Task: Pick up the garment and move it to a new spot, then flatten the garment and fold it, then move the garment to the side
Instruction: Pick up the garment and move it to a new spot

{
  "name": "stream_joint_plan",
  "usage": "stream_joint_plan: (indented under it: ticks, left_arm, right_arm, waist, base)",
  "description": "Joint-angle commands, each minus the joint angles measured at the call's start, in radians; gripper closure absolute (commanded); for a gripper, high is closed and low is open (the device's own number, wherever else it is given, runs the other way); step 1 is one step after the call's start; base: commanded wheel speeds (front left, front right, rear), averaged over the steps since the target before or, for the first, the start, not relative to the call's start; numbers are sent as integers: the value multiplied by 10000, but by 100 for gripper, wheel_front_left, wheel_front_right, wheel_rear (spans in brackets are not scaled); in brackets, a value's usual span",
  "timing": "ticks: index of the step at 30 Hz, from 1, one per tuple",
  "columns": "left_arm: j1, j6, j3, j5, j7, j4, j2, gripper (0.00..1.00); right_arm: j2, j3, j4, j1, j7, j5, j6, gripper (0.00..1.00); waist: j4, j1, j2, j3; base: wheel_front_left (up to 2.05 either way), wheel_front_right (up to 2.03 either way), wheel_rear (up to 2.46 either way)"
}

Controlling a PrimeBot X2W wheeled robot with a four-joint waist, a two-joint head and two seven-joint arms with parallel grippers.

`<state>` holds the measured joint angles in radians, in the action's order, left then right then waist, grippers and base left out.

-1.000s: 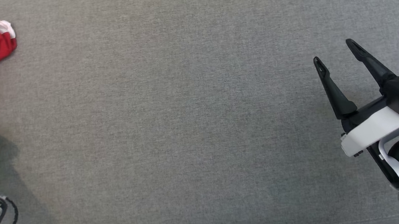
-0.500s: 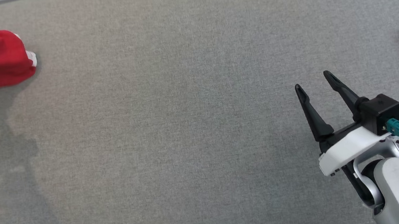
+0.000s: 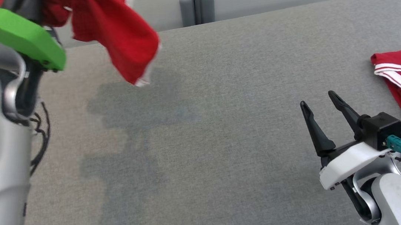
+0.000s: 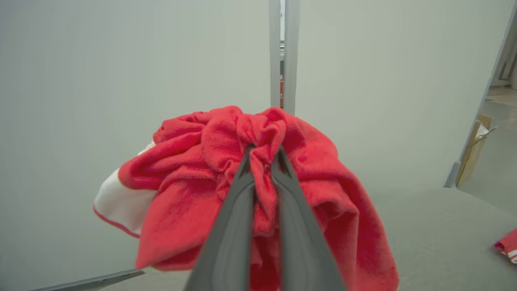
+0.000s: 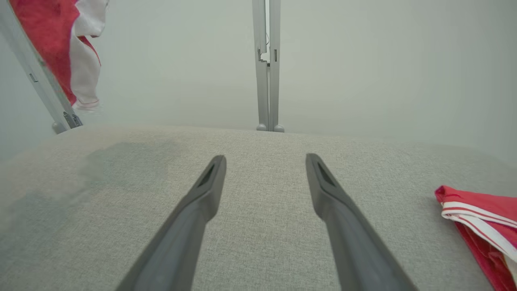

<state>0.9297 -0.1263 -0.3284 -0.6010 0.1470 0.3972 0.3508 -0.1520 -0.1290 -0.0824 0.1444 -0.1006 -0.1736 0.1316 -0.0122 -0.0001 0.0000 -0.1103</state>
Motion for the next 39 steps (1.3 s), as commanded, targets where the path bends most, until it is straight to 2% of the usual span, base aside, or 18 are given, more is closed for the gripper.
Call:
stream_joint_plan:
  ticks: [1,8,14,15,17,21,27,32,39]
  left_arm:
    - [-211,70,-150,89,108,-304,-130,100]
    - [-955,312,-1091,198,324,-1192,-1129,100]
    - [-2087,236,-2087,392,6,-524,-1708,100]
    - [-2232,234,-2227,452,-97,-326,-1793,96]
    - [-2528,205,-2565,622,-229,217,-1880,0]
    - [-3010,160,-3014,848,-674,1175,-2071,0]
    - [-3561,124,-2858,479,-1978,1710,-2263,0]
    - [-4151,266,-2310,239,-3391,1394,-2034,0]
    - [-5504,775,-1274,58,-4058,143,-1541,0]
  right_arm:
    - [28,7,-17,-95,-87,16,-19,0]
    - [160,-73,-142,27,-212,-23,-19,0]
    - [287,-132,-257,22,-339,12,-17,0]
    - [287,-152,-276,34,-346,1,-17,0]
    - [291,-201,-332,93,-389,-37,-17,0]
    - [270,-216,-395,172,-443,-49,-19,0]
    - [138,-121,-429,59,-421,-27,-19,0]
    - [28,-76,-355,-110,-343,-46,-19,0]
    - [34,-13,-250,-367,-188,-26,-19,0]
  waist:
    - [782,1,0,241]
    - [2066,1,0,54]
    - [2806,1,0,-126]
    - [2857,1,0,-142]
    - [2945,1,0,-174]
    - [2922,1,0,-193]
    - [2417,1,0,-29]
    - [1847,1,0,226]
    - [1109,1,0,551]
  base:
    - [0,0,0]
    - [0,0,0]
    - [0,0,0]
    - [0,0,0]
    - [0,0,0]
    - [0,0,0]
    - [0,0,0]
    - [0,0,0]
    - [0,0,0]
